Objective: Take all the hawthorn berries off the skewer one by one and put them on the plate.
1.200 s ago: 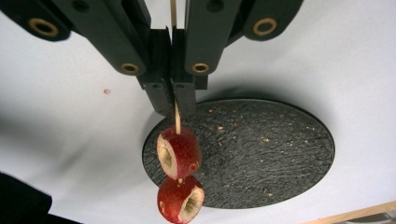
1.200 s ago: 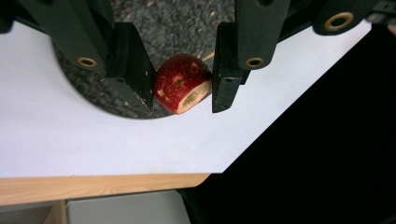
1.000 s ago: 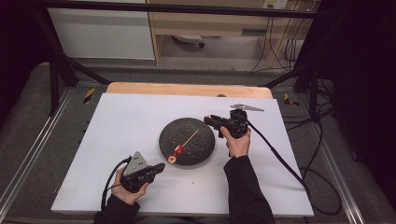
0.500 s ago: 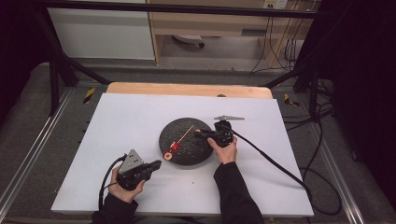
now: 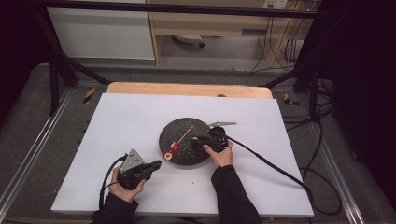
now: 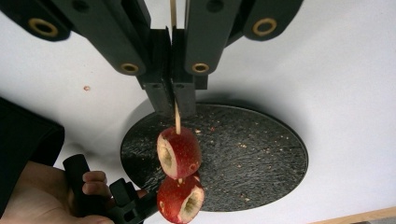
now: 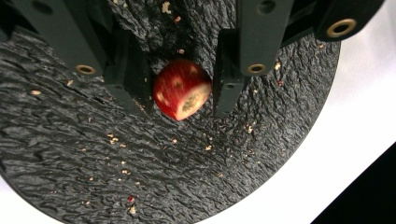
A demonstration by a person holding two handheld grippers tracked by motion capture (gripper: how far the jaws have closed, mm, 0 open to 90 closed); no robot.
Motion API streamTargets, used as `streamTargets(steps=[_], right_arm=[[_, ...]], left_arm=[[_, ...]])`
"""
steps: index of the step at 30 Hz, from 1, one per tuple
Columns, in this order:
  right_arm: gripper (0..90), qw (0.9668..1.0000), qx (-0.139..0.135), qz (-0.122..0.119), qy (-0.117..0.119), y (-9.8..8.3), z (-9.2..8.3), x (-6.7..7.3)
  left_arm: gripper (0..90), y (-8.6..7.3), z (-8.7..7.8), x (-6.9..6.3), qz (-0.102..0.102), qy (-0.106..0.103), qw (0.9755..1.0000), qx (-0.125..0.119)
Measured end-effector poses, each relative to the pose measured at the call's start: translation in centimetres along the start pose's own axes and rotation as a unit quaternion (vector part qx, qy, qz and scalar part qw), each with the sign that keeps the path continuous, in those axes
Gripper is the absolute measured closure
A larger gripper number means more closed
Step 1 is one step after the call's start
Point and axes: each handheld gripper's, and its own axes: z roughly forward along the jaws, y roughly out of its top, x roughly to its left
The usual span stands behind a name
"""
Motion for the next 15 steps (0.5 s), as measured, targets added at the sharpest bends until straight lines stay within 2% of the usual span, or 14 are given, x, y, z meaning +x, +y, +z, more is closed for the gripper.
streamTargets(steps=[5, 6, 10, 11, 14, 15], right_arm=[[46.3, 0.9999, -0.011, -0.008, -0.002, 0.5, -0.9, 0.3], [40.3, 0.9997, -0.019, -0.014, -0.003, 0.8, -1.6, 0.5], [26.3, 0.999, -0.034, -0.029, 0.0, 1.3, -3.1, 1.2], [26.3, 0.999, -0.034, -0.029, 0.0, 1.3, -3.1, 1.2], [12.6, 0.9986, -0.035, -0.038, 0.011, 1.3, -4.3, 2.1], [12.6, 0.9986, -0.035, -0.038, 0.011, 1.3, -4.3, 2.1]], left_arm=[[88.0, 0.0, 0.0, -0.1, 0.001, -0.002, 1.0, 0.001], [88.0, 0.0, 0.0, -0.1, 0.001, -0.002, 1.0, 0.001], [88.0, 0.0, 0.0, -0.2, 0.003, -0.002, 1.0, 0.001], [88.0, 0.0, 0.0, -0.2, 0.003, -0.003, 1.0, 0.001], [88.0, 0.0, 0.1, -0.4, 0.006, -0.003, 1.0, 0.002], [88.0, 0.0, 0.1, -0.4, 0.006, -0.003, 1.0, 0.002]])
